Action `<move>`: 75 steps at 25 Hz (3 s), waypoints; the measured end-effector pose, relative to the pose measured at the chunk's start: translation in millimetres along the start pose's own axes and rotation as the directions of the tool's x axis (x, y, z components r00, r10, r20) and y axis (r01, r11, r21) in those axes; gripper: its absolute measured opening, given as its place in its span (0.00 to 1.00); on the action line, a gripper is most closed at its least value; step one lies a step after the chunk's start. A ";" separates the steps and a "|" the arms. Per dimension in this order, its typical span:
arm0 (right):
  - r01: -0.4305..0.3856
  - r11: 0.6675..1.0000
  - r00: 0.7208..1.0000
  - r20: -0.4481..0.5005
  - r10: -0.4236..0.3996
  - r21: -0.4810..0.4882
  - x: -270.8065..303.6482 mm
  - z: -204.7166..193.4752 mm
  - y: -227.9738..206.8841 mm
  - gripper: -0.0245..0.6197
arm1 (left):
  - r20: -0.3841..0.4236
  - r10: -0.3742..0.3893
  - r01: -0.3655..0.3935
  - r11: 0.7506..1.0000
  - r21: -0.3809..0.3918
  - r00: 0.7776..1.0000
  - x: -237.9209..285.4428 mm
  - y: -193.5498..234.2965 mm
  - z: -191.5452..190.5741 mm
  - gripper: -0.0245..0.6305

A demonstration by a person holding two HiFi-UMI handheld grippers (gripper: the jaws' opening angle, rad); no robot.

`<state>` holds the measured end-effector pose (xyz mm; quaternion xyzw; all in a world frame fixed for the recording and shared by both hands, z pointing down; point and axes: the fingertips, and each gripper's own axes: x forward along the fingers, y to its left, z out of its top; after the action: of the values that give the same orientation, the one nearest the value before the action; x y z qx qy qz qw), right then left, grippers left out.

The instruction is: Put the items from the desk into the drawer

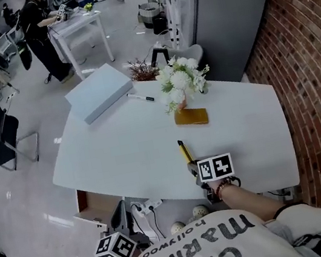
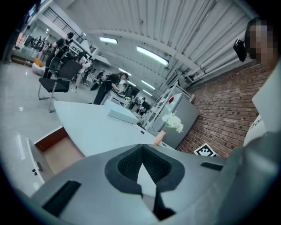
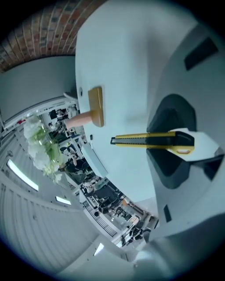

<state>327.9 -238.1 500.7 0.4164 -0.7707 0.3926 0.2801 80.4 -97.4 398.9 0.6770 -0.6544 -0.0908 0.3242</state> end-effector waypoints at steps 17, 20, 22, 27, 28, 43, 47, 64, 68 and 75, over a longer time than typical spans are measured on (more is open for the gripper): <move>-0.389 0.885 0.921 -0.122 0.370 -0.256 50.2 -9.4 235.2 0.22 | 0.206 0.331 -0.310 0.942 -0.127 0.921 -153.7 102.0 23.9 0.04; -0.459 0.844 0.888 -0.150 0.434 -0.278 49.0 -9.9 269.6 0.22 | 0.233 0.380 -0.351 0.923 -0.158 0.895 -171.7 107.8 23.5 0.04; -0.509 0.808 0.861 -0.177 0.477 -0.298 46.7 -10.5 291.3 0.22 | 0.248 0.421 -0.383 0.905 -0.187 0.873 -183.1 109.3 20.3 0.04; -0.601 0.728 0.799 -0.232 0.554 -0.331 36.9 -9.2 320.3 0.22 | 0.258 0.502 -0.444 0.859 -0.254 0.825 -191.6 107.0 8.0 0.04; -0.613 0.715 0.790 -0.241 0.564 -0.335 35.0 -9.6 323.3 0.22 | 0.259 0.516 -0.454 0.851 -0.264 0.816 -192.2 106.8 6.2 0.04; -0.718 0.574 0.696 -0.386 0.606 -0.394 45.6 -45.7 327.6 0.22 | 0.234 0.642 -0.549 0.755 -0.359 0.730 -177.2 110.9 -27.7 0.04; -0.735 0.556 0.678 -0.412 0.608 -0.389 50.4 -54.7 326.1 0.22 | 0.249 0.673 -0.582 0.733 -0.352 0.697 -181.8 108.9 -32.4 0.04; -0.707 0.552 0.707 -0.428 0.564 -0.442 65.9 -78.3 378.6 0.22 | 0.296 0.642 -0.537 0.760 -0.366 0.707 -219.9 160.2 -6.0 0.04; -0.694 0.570 0.720 -0.414 0.557 -0.440 74.8 -89.7 409.0 0.22 | 0.300 0.630 -0.528 0.770 -0.358 0.716 -243.0 187.6 9.6 0.04; -0.664 0.602 0.747 -0.409 0.524 -0.443 100.7 -113.3 454.6 0.22 | 0.298 0.620 -0.514 0.777 -0.364 0.726 -278.8 242.5 30.7 0.04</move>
<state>-101.9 -28.7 468.6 -0.0181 -0.9054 0.2644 0.3316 -172.3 172.5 426.5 0.3605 -0.8654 -0.2072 0.2796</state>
